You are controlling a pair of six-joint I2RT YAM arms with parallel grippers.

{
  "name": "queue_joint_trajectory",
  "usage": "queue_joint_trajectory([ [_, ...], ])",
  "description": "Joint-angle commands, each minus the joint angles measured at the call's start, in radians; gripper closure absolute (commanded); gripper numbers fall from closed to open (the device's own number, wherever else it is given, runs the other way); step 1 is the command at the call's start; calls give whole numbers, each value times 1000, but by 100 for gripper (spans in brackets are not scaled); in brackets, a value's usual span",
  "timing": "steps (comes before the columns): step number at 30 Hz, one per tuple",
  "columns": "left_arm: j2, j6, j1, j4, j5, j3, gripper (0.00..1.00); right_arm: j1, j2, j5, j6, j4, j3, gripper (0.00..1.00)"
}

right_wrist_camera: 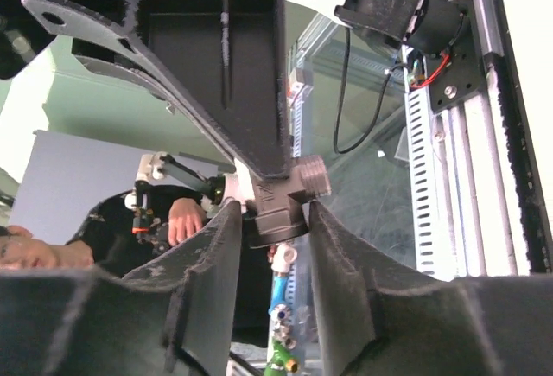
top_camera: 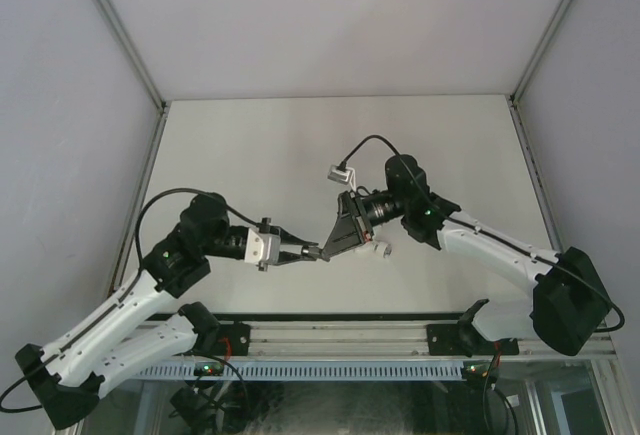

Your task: Install the water faucets

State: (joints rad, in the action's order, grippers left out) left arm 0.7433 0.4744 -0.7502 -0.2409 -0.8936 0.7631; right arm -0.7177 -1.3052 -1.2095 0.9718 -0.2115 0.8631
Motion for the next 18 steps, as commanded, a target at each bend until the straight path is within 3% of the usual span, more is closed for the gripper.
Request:
queue_joint_trajectory([
  [1,-18,-29,-9,18,29,33,100,-12,81,110,-146,42,49,56],
  [7,-62,-145,-9,133,102,-13,100,-20,181,375,-368,230,49,44],
  [10,-80,-267,-9,253,187,-52,100,-88,253,611,-512,295,24,41],
  [14,-88,-332,-9,315,156,-82,100,-212,367,829,-798,157,-112,41],
  [18,-79,-369,-9,336,107,-88,100,-290,430,883,-1013,29,-189,39],
])
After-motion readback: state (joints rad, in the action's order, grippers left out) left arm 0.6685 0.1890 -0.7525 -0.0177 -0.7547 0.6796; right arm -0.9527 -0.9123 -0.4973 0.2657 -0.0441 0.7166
